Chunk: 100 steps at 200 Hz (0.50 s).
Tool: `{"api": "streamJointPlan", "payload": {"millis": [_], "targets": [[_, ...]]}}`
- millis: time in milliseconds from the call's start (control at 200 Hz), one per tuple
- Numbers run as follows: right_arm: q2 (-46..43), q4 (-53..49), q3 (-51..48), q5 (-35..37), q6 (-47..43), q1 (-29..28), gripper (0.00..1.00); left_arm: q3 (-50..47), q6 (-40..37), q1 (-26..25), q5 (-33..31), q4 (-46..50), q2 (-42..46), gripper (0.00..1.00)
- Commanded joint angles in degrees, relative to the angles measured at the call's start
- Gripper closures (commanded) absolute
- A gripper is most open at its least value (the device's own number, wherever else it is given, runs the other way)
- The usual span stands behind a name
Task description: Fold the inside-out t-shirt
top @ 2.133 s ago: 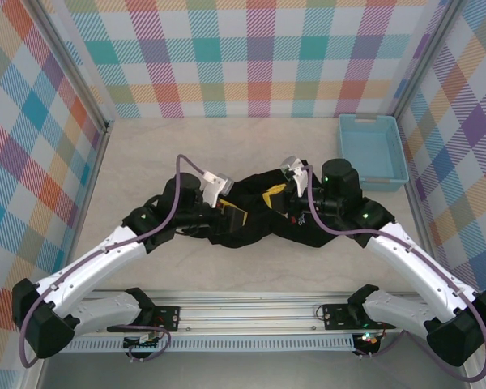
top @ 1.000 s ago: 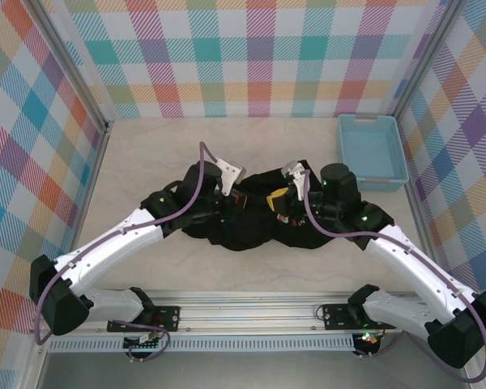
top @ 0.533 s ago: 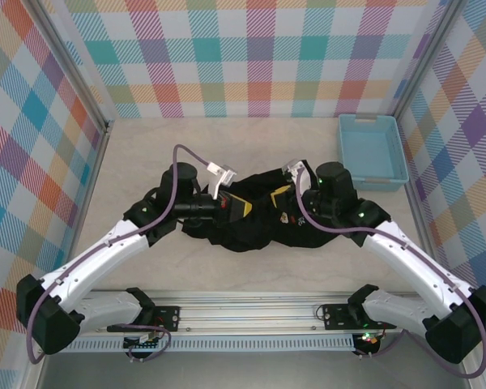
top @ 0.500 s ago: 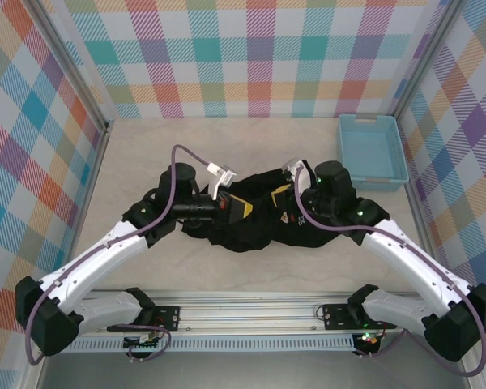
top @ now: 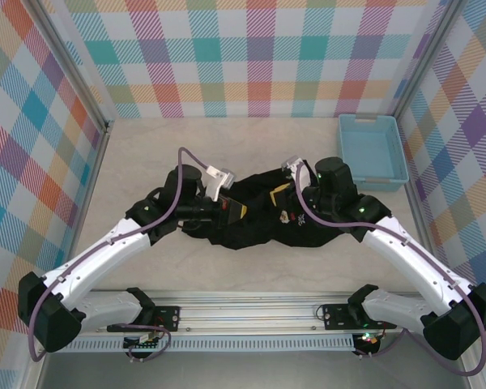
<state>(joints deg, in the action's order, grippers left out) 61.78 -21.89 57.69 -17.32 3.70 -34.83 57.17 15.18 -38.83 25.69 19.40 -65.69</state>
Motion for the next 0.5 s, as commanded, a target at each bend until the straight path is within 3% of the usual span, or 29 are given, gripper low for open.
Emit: {"api": "streamJointPlan", "payload": {"millis": [0,125,225,405,495], "targets": [[-1.3,3.8,-0.5,-7.9,1.3,0.4,1.00,1.5,-0.7,-0.5,-13.1,3.7,0.6,0.71],[-0.6,6.4,-0.8,-9.4,3.9,0.4,1.00,0.7,-2.9,-3.4,-12.6,2.2,2.1,0.50],[-0.1,7.6,-1.1,-10.8,4.5,0.3,1.00,1.0,-5.1,-6.2,-16.0,1.6,1.9,0.34],[-0.3,8.4,-1.3,-10.3,5.2,0.4,1.00,3.5,-7.9,-9.2,-16.4,0.9,-2.0,0.20],[-0.1,8.3,-1.2,-10.8,5.3,0.4,1.00,3.7,-8.2,-10.4,-17.2,-1.0,-3.2,0.18]]}}
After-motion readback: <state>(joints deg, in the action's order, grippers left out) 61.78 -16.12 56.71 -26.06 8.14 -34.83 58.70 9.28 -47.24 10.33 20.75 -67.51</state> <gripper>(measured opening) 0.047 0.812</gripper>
